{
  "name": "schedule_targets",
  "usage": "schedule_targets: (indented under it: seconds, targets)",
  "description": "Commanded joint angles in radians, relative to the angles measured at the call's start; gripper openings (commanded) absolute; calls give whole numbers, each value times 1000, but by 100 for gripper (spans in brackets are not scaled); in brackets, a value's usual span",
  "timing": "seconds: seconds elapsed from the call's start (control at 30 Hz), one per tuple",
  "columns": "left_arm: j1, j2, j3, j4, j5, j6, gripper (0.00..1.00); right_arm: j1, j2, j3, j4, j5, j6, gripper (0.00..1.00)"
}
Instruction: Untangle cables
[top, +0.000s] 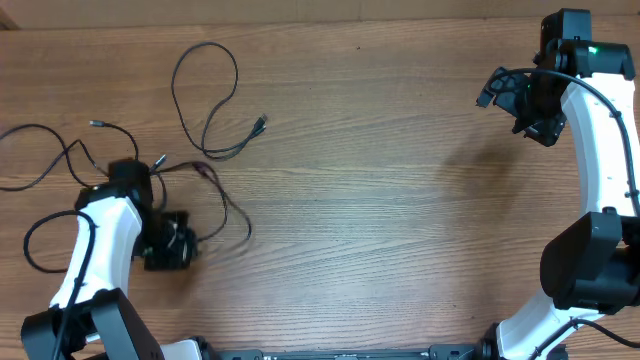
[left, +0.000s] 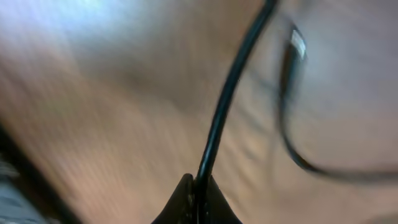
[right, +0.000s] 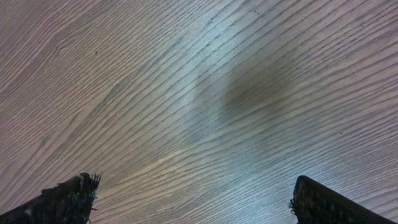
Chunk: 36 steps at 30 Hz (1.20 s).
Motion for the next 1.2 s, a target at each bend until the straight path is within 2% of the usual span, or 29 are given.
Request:
schedule_targets:
  seconds: [0.0, 0.07, 0.2, 0.27, 0.3, 0.37, 0.43, 0.5, 0.53, 0.57, 0.6, 0.67, 0.77, 0.83, 0.87, 0.93, 1.03, 1.17]
  targets:
    - [-3, -26, 58, 41, 126, -72, 5, -1, -6, 7, 3, 2, 4, 100]
    - [0, -26, 59, 55, 165, -127, 5, -1, -6, 4, 4, 2, 4, 100]
    - [2, -26, 58, 42, 109, -305, 4, -1, -6, 4, 7, 2, 4, 100]
    - [2, -26, 58, 45, 68, -438, 4, -1, -6, 4, 7, 2, 4, 100]
    - [2, -26, 58, 49, 43, -538, 7, -1, -6, 4, 6, 2, 4, 100]
    - [2, -26, 58, 88, 3, -642, 13, -1, -6, 4, 7, 2, 4, 100]
    - [2, -26, 58, 138, -90, -650, 9, -1, -6, 4, 7, 2, 4, 100]
    - [2, -26, 58, 140, -153, -640, 9, -1, -6, 4, 8, 2, 4, 100]
    - [2, -25, 58, 140, -180, -600, 17, -1, -6, 4, 8, 2, 4, 100]
    - [2, -25, 58, 140, -193, -569, 29, -1, -6, 4, 10, 2, 4, 100]
    - [2, -25, 58, 140, -214, -489, 50, -1, -6, 4, 14, 2, 4, 100]
    - [2, -26, 58, 148, -214, -309, 76, -1, -6, 4, 16, 2, 4, 100]
    - [0, -27, 60, 254, -182, 31, 87, -1, -6, 4, 22, 0, 5, 100]
    - [0, -42, 77, 359, -28, 391, 97, -1, -6, 4, 29, -3, 5, 100]
    - [0, -51, 90, 367, 7, 459, 100, -1, -6, 4, 29, -2, 5, 100]
    - [0, -80, 124, 354, 26, 555, 100, -1, -6, 4, 30, -2, 5, 100]
    - [0, -162, 157, 339, 26, 640, 100, -1, -6, 4, 30, -2, 5, 100]
    - [-17, -364, 166, 339, 32, 748, 100, -1, -6, 4, 30, -2, 5, 100]
